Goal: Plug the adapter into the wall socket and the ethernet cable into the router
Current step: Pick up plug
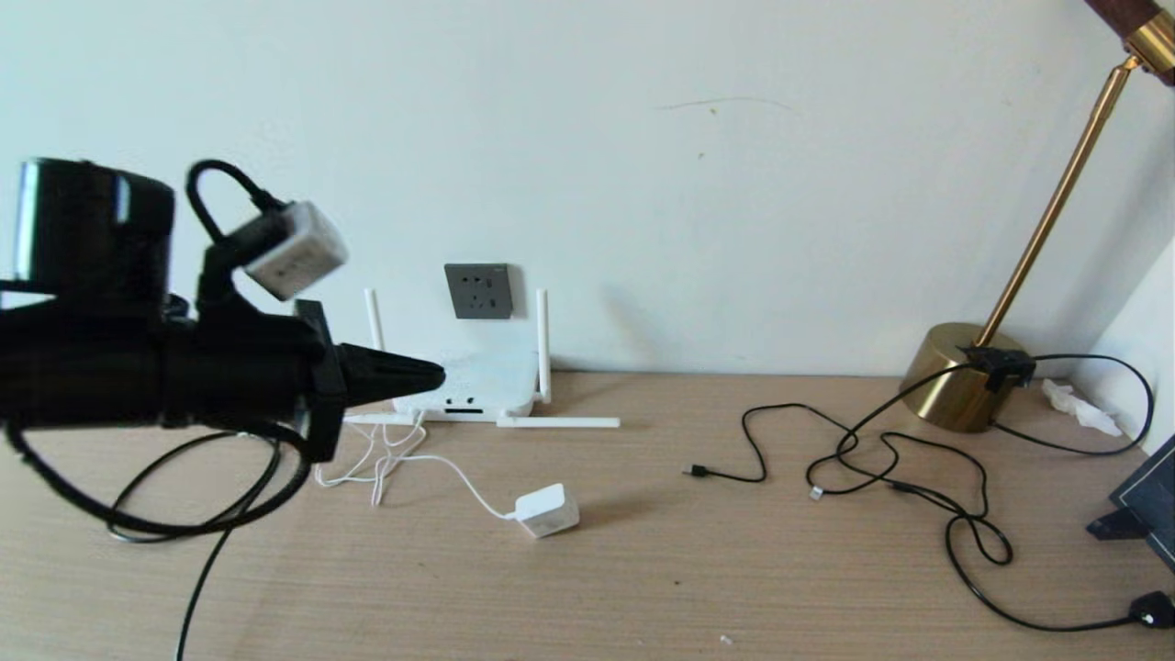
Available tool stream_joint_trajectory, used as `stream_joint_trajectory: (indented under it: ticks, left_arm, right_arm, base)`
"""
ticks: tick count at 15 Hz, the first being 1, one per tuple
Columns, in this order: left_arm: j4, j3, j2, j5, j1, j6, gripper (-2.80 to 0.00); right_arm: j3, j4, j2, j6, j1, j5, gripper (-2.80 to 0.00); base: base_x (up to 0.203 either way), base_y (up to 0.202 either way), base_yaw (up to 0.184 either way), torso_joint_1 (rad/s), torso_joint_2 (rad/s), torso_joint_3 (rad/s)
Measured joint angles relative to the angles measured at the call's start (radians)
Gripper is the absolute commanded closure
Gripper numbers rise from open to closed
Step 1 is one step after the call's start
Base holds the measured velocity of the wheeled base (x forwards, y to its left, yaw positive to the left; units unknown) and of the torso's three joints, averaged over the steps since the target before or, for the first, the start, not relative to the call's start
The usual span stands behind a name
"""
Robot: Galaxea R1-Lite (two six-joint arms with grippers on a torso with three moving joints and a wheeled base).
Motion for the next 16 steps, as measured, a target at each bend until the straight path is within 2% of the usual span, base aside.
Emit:
stream_joint_trajectory:
  ticks: [2,3,5,6,9,12,16]
  left_arm:
    - [-0.003,0.007,0.085,0.036,-0.009,0.199,0.00]
    - [-0.002,0.012,0.113,0.057,-0.023,0.280,0.00]
    - [0.019,0.015,0.139,0.060,-0.055,0.357,0.00]
    - [0.045,0.008,0.148,0.060,-0.072,0.382,-2.80]
    - [0.072,-0.028,0.187,0.060,-0.105,0.434,-2.80]
    - [0.126,-0.061,0.244,0.067,-0.136,0.530,-2.80]
    - [0.234,-0.158,0.321,0.110,-0.151,0.549,-2.80]
  right_arm:
    - [0.000,0.000,0.000,0.000,0.000,0.000,0.00]
    - [0.000,0.000,0.000,0.000,0.000,0.000,0.00]
    - [0.000,0.000,0.000,0.000,0.000,0.000,0.00]
    - [0.000,0.000,0.000,0.000,0.000,0.000,0.00]
    - [0.000,0.000,0.000,0.000,0.000,0.000,0.00]
    - [0.000,0.000,0.000,0.000,0.000,0.000,0.00]
    - [0.000,0.000,0.000,-0.001,0.000,0.000,0.00]
  base:
    - [0.000,0.000,0.000,0.000,0.00,0.000]
    - [0.000,0.000,0.000,0.000,0.00,0.000]
    - [0.000,0.000,0.000,0.000,0.00,0.000]
    - [0.000,0.000,0.000,0.000,0.00,0.000]
    - [0.000,0.000,0.000,0.000,0.00,0.000]
    - [0.000,0.000,0.000,0.000,0.00,0.000]
    - [0.000,0.000,0.000,0.000,0.00,0.000]
